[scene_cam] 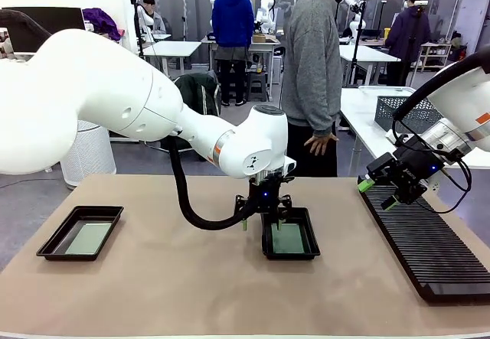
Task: Inspect and transfer BCBs to ESD trays.
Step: Pick up the ESD tray and place it on the left side of the table.
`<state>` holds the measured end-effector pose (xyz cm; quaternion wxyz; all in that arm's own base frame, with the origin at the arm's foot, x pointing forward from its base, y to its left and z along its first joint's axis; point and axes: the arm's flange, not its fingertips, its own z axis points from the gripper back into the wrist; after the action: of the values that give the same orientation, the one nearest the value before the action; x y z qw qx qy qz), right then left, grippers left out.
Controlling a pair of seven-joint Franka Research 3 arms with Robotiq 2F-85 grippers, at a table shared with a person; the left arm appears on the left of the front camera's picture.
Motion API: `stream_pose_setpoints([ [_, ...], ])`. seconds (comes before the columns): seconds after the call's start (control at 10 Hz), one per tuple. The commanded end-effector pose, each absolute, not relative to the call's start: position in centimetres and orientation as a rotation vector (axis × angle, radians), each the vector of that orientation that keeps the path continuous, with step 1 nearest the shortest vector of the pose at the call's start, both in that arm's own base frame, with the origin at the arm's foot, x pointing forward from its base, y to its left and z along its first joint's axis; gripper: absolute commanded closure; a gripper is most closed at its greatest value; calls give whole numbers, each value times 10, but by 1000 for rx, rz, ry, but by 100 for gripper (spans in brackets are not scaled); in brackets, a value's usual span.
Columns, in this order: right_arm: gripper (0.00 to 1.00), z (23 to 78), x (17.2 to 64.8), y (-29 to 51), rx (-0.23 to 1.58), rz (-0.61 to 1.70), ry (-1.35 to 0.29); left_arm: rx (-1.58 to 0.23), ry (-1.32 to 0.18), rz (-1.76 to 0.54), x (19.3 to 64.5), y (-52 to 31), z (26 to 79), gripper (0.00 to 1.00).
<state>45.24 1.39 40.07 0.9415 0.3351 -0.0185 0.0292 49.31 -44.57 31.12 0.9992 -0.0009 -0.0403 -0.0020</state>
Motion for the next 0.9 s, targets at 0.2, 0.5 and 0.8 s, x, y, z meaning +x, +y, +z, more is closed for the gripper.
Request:
stream_pose_setpoints([
  [0.2,0,402,452,15,670,45,-37,1,-83,-1,493,-446,311,0],
  [0.5,0,402,452,15,670,45,-37,1,-83,-1,493,-446,311,0],
  [0.8,0,402,452,15,670,45,-37,-19,-83,-22,492,-446,313,88],
])
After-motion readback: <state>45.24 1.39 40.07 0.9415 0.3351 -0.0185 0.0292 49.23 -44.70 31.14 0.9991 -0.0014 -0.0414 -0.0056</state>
